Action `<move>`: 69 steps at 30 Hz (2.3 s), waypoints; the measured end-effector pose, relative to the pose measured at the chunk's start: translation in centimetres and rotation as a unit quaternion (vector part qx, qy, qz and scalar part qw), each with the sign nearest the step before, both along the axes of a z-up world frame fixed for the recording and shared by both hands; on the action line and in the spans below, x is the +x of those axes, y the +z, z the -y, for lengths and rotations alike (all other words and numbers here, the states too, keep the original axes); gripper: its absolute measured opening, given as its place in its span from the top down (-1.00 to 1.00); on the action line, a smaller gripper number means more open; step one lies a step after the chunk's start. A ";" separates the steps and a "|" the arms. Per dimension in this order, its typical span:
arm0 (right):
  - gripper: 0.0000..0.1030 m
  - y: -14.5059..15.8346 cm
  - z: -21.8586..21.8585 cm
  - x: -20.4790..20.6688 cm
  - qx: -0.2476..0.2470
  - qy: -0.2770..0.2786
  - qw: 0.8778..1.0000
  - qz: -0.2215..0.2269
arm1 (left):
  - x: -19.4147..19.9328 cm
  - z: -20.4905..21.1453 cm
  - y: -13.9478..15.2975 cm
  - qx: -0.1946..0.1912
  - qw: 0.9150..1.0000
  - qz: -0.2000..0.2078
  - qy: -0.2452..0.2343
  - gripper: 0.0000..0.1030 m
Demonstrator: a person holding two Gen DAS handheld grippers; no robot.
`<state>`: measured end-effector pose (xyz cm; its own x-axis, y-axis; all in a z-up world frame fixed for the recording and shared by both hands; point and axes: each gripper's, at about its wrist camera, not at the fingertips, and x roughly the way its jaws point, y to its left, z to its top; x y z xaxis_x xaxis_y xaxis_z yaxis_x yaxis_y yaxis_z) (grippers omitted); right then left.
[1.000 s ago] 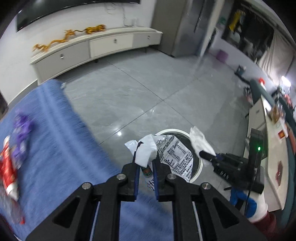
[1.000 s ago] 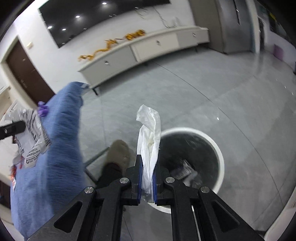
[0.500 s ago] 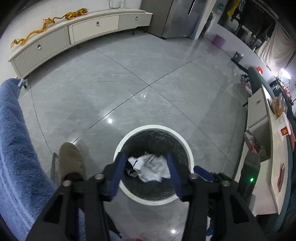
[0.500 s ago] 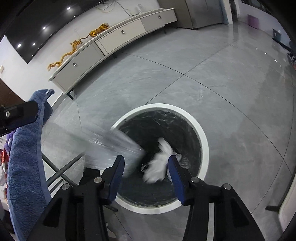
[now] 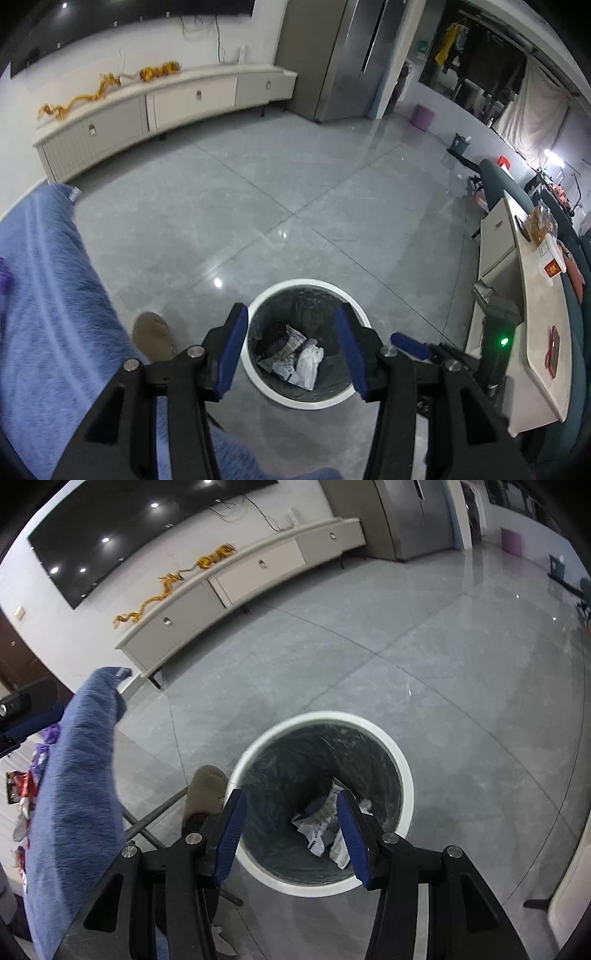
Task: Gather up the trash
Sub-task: 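Carry both items over the trash bin and open both tools to drop them, then move both tools back over the wrappers on the towel, then grasp the red snack packet with the left tool while the right tool grasps a clear plastic bag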
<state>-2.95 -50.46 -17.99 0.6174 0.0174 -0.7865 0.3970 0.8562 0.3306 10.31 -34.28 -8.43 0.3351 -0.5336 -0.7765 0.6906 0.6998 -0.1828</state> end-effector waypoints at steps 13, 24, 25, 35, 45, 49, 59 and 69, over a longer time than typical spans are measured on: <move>0.07 11.6 -6.9 -2.6 -0.051 0.043 0.993 0.101 | -3.8 -12.7 5.9 -0.021 0.994 0.082 0.071 0.08; 0.05 18.2 -15.6 -1.8 -0.086 0.114 0.979 0.149 | -5.4 -28.2 7.8 -0.049 0.975 0.113 0.187 -0.06; 0.05 18.6 -16.6 -1.5 -0.088 0.123 0.977 0.151 | -5.6 -29.4 7.7 -0.052 0.973 0.113 0.194 -0.06; 0.05 19.7 -25.1 2.5 -0.091 0.213 0.961 0.153 | -6.0 -43.1 5.6 -0.049 0.946 0.113 0.300 -0.07; 0.05 15.8 -34.1 8.3 -0.068 0.326 0.937 0.105 | -5.6 -55.2 -0.2 -0.029 0.913 0.042 0.406 -0.07; 0.05 13.7 -38.8 10.6 -0.064 0.381 0.919 0.083 | -4.9 -58.9 -2.5 -0.045 0.903 -0.007 0.428 -0.07; -0.03 9.0 -48.1 15.2 -0.074 0.469 0.879 0.049 | -2.2 -60.5 -4.6 -0.058 0.912 -0.056 0.402 -0.07; -0.03 5.5 -49.0 18.6 -0.068 0.471 0.879 0.015 | -0.1 -59.1 -5.4 -0.075 0.925 -0.070 0.365 0.11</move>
<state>15.66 -1.42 -12.50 0.3995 0.4389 -0.8048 -0.5166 0.8331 0.1978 10.25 24.79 -13.83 0.5499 -0.3111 -0.7751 0.0069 0.9297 -0.3683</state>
